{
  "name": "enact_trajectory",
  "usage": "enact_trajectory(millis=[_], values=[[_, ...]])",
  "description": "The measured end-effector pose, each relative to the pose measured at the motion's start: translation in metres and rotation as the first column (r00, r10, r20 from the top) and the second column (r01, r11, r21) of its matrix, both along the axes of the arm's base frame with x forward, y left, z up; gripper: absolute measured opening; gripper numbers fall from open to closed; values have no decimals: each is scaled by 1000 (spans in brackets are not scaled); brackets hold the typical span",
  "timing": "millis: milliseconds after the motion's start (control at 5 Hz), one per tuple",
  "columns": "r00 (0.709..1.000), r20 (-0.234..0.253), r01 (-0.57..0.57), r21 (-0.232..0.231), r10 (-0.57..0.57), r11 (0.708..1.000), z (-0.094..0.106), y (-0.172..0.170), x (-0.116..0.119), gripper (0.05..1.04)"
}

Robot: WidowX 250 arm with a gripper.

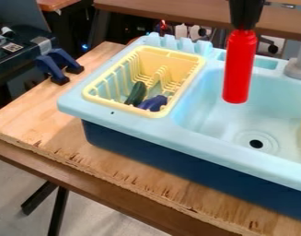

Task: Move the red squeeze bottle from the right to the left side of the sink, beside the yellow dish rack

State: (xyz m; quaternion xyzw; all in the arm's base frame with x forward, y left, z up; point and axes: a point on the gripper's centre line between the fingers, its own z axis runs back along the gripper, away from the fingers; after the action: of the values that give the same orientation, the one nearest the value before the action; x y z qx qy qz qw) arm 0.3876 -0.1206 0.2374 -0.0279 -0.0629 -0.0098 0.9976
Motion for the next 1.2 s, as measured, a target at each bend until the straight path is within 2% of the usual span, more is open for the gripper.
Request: enact_trajectory(millis=[200,400,600,800,1000,1200], values=[[998,-16,70,83,-69,994,-8,0,-3,107],[991,-6,136,139,-136,981,-22,-5,-1,107],[990,-19,140,140,-139,980,-47,-2,1,107],[986,101,128,73,-135,989,-32,16,5,107],[983,152,98,38,-103,994,-26,32,15,107],[979,174,105,34,-109,994,-19,33,18,107]])
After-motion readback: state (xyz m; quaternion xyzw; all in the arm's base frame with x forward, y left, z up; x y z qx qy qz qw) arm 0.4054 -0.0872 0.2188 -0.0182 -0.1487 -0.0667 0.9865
